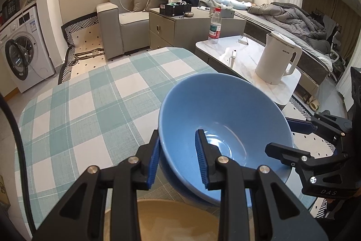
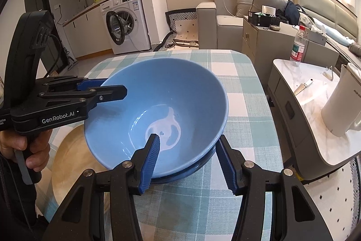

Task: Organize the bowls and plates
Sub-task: 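Lower the held blue bowl into the nested blue bowls with both grippers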

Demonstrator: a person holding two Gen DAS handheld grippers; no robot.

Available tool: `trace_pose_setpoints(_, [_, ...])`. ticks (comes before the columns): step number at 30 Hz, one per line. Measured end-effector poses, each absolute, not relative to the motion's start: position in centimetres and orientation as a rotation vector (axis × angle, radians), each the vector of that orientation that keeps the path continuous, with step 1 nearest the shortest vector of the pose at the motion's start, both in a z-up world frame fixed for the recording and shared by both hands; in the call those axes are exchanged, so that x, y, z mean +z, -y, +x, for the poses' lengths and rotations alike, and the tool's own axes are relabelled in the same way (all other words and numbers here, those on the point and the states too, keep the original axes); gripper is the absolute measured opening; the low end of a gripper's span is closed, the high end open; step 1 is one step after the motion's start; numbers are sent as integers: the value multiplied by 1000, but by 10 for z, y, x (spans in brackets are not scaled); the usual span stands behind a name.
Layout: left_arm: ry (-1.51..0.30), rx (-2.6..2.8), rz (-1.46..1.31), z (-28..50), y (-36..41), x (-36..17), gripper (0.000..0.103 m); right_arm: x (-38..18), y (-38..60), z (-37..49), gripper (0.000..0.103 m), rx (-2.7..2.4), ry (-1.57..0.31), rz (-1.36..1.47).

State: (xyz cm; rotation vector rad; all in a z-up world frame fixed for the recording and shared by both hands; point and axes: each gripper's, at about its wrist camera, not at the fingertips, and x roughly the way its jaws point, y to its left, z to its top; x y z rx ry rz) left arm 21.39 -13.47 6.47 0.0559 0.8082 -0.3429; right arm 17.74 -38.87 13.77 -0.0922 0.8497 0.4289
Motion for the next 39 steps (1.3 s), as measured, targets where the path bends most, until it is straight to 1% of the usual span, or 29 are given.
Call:
trace_pose_setpoints(9, [-822,-330,72,215,136,57,28,129,381,177,53,406,-846,-156])
trace_pose_setpoints(25, [-845,-306,116,219,143,45,29,122,379,179,54,399,-857,-169])
trace_pose_setpoints(29, [-840,-305,129,218,145,44,34,122,379,179,54,399,-857,-169])
trace_pose_setpoints(32, [-840,-305,129,218,145,43,36,122,380,180,55,401,-860,-166])
trace_pose_setpoints(35, [-859,-303,115,218,145,42,43,124,383,182,56,414,-870,-135])
trace_pose_setpoints(39, [-860,-309,100,218,144,42,44,126,386,183,57,420,-869,-122])
